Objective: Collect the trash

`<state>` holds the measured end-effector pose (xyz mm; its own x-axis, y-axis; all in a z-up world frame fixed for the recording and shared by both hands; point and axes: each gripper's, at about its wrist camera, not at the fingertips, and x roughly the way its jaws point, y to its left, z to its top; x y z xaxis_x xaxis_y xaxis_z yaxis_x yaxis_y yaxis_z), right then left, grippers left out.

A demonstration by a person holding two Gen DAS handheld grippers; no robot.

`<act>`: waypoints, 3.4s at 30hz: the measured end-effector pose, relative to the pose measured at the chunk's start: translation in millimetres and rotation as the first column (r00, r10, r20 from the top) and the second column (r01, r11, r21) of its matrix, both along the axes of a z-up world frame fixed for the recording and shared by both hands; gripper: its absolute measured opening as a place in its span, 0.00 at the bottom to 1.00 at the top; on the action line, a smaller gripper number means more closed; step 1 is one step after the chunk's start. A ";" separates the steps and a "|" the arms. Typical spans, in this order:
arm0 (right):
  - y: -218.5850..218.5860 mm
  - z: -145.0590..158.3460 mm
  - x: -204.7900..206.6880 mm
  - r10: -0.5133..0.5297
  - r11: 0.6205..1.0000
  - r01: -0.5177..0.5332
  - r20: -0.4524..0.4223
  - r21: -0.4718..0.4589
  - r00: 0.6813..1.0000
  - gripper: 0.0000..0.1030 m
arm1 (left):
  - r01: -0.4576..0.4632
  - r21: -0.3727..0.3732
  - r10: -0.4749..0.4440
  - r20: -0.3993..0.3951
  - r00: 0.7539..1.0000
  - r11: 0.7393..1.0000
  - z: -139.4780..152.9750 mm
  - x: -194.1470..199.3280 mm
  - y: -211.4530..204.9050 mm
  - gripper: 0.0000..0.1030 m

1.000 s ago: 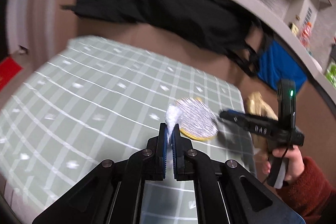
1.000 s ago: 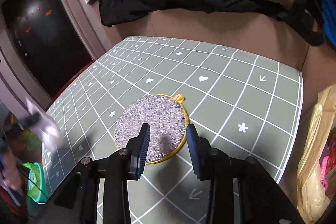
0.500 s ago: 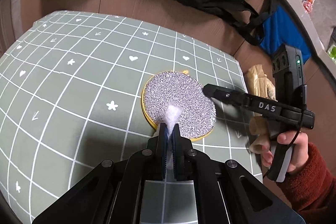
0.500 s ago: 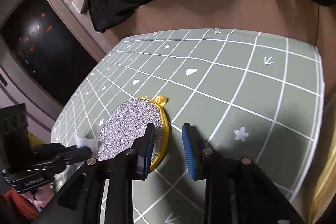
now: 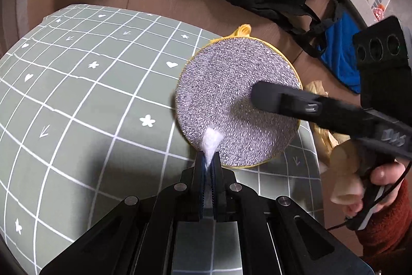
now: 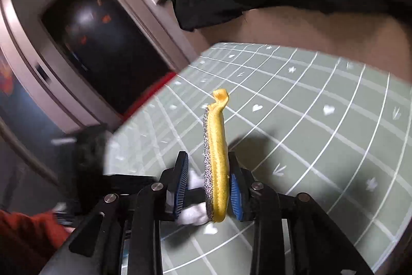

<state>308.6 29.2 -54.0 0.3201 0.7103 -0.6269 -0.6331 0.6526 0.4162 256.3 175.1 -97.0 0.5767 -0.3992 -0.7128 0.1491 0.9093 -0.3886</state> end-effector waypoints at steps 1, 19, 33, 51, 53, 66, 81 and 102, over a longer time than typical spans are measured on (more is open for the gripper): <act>5.9 0.4 -0.8 -0.006 0.999 0.007 0.021 -0.036 1.000 0.17 | -0.007 0.002 0.007 0.005 1.000 1.000 1.3 -1.7 1.5 0.04; -65.9 83.6 -38.6 -0.159 0.979 0.190 0.311 -0.072 0.937 0.14 | -0.129 0.155 0.066 0.357 0.932 0.980 127.2 -17.5 -50.2 0.04; -191.4 142.6 -66.8 -0.323 0.923 0.384 0.472 -0.037 0.820 0.14 | -0.122 0.150 0.017 0.564 0.826 0.981 197.3 -17.0 -151.5 0.04; -314.0 127.5 -79.5 -0.503 0.817 0.576 0.465 -0.018 0.728 0.14 | 0.111 0.097 -0.145 0.510 0.848 0.989 173.5 11.6 -276.1 0.04; -322.4 121.6 -76.4 -0.518 0.810 0.586 0.447 -0.017 0.729 0.14 | 0.127 0.101 -0.161 0.492 0.856 0.987 164.9 15.0 -284.5 0.04; -344.5 85.9 -54.0 -0.566 0.784 0.620 0.372 -0.032 0.736 0.24 | 0.248 0.071 -0.257 0.340 0.905 0.966 116.6 57.0 -315.8 0.26; -322.9 69.5 -88.0 -0.619 0.745 0.666 0.328 -0.045 0.714 0.37 | 0.080 0.125 -0.117 0.319 0.941 0.989 114.6 11.8 -246.4 0.43; -199.7 68.1 -299.2 -0.496 0.794 0.606 0.529 -0.045 0.689 0.39 | -0.213 0.250 0.080 0.453 0.888 0.944 102.2 -235.3 -156.6 0.43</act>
<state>9.5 -170.5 14.1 0.9003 0.1845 -0.3942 -0.2056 0.9786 -0.0116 21.1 18.5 5.2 0.8879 -0.1033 -0.4484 0.0970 0.9946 -0.0372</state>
